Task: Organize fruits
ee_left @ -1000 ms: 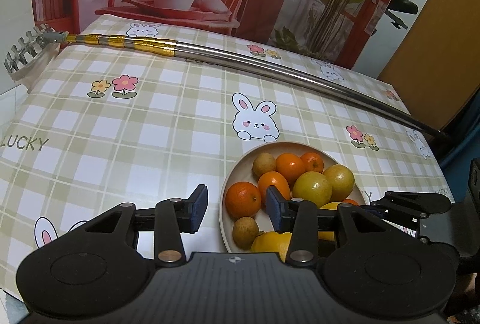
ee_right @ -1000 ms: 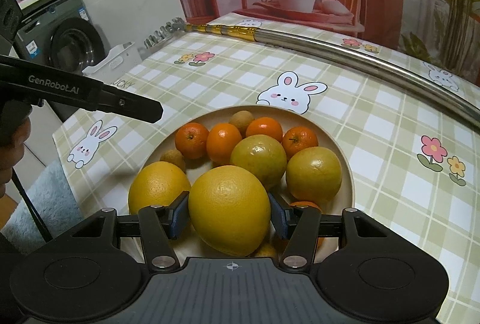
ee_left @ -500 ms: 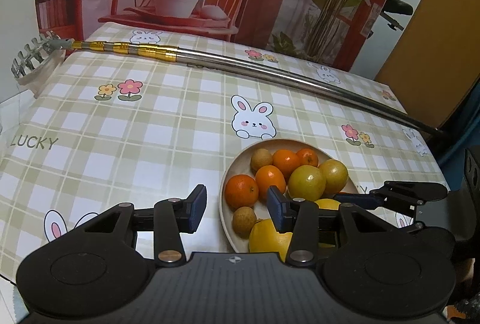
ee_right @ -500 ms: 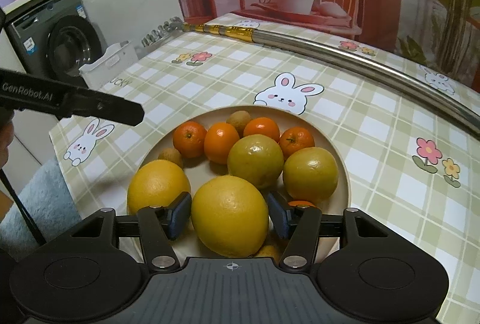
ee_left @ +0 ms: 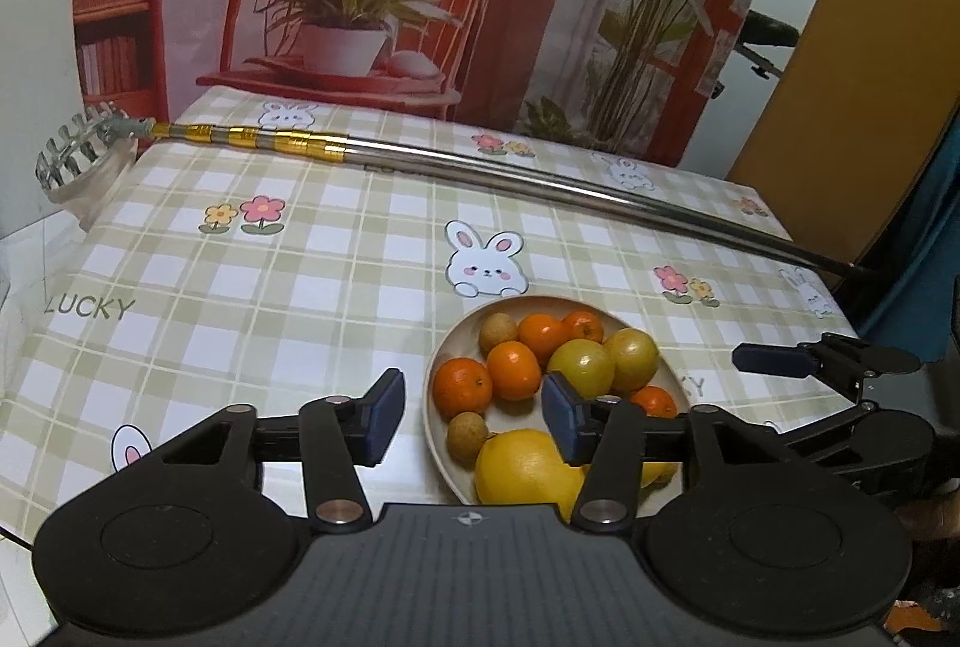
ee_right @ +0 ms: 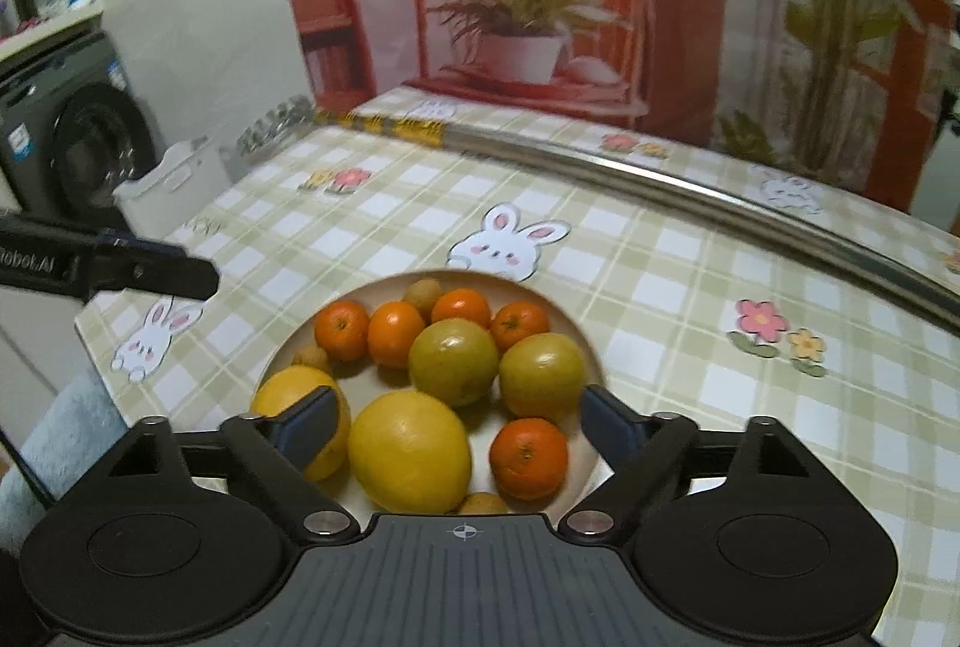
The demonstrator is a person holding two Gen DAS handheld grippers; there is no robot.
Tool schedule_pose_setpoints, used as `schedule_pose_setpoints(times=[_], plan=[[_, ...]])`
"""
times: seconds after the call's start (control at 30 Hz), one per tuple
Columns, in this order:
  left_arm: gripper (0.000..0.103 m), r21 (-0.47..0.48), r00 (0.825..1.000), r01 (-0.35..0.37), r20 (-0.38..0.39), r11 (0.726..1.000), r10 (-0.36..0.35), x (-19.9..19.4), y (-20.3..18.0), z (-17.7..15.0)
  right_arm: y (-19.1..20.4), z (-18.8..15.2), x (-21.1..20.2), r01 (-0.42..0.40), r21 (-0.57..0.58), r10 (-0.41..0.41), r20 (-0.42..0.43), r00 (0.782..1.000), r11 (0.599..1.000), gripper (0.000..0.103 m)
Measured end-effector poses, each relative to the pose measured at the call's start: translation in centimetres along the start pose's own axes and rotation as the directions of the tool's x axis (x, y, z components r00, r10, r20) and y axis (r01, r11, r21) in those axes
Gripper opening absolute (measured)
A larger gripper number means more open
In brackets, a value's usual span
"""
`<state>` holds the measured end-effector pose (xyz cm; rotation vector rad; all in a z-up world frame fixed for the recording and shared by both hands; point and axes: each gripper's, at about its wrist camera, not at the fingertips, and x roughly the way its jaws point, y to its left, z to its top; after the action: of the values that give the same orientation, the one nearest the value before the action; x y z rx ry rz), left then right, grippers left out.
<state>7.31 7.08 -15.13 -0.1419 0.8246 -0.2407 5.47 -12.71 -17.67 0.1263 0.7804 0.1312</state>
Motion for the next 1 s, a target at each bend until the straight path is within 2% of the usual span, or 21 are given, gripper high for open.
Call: schedule_pose_setpoints(times=[0.03, 0.1, 0.17, 0.3, 0.4, 0.5, 0.7, 0.9, 1.0], plan=[[0.066, 0.0, 1.0, 0.005, 0.003, 1.0, -0.005, -0.3, -0.1, 0.0, -0.1, 0.0, -0.4, 0.005, 0.009, -0.006, 0.01, 1.0, 1.0, 0.097], [0.083, -0.005, 1.0, 0.014, 0.02, 1.0, -0.014, -0.9, -0.3, 0.2, -0.2, 0.0, -1.2, 0.016, 0.028, -0.017, 0.024, 1.0, 0.999, 0.103], [0.091, -0.004, 0.999, 0.023, 0.048, 1.0, -0.023, -1.7, -0.5, 0.4, -0.3, 0.2, -2.0, 0.029, 0.048, -0.03, 0.037, 0.999, 0.998, 0.103], [0.093, 0.02, 0.995, 0.025, 0.1, 0.999, -0.027, -3.4, -1.3, 1.2, -0.3, 0.8, -4.1, 0.027, 0.076, -0.033, 0.076, 0.997, 0.997, 0.103], [0.094, 0.064, 0.986, 0.01, 0.163, 0.998, -0.021, -5.3, -2.3, 2.0, 0.2, 1.5, -6.4, 0.054, 0.082, -0.064, 0.127, 0.99, 0.995, 0.103], [0.095, 0.11, 0.971, -0.007, 0.24, 0.994, -0.019, -7.5, -3.5, 2.9, 0.5, 2.6, -8.9, 0.075, 0.09, -0.091, 0.189, 0.978, 0.993, 0.103], [0.099, 0.151, 0.924, -0.034, 0.382, 0.988, -0.027, -11.9, -5.7, 4.8, 0.6, 4.8, -13.9, 0.127, 0.133, -0.163, 0.307, 0.938, 0.983, 0.103], [0.103, 0.189, 0.883, -0.086, 0.468, 0.978, -0.013, -14.8, -8.4, 6.0, 0.6, 6.1, -18.6, 0.168, 0.17, -0.224, 0.408, 0.885, 0.971, 0.103], [0.103, 0.196, 0.862, -0.119, 0.506, 0.973, 0.003, -15.9, -9.5, 6.1, 0.7, 6.5, -20.1, 0.177, 0.178, -0.238, 0.435, 0.868, 0.968, 0.103]])
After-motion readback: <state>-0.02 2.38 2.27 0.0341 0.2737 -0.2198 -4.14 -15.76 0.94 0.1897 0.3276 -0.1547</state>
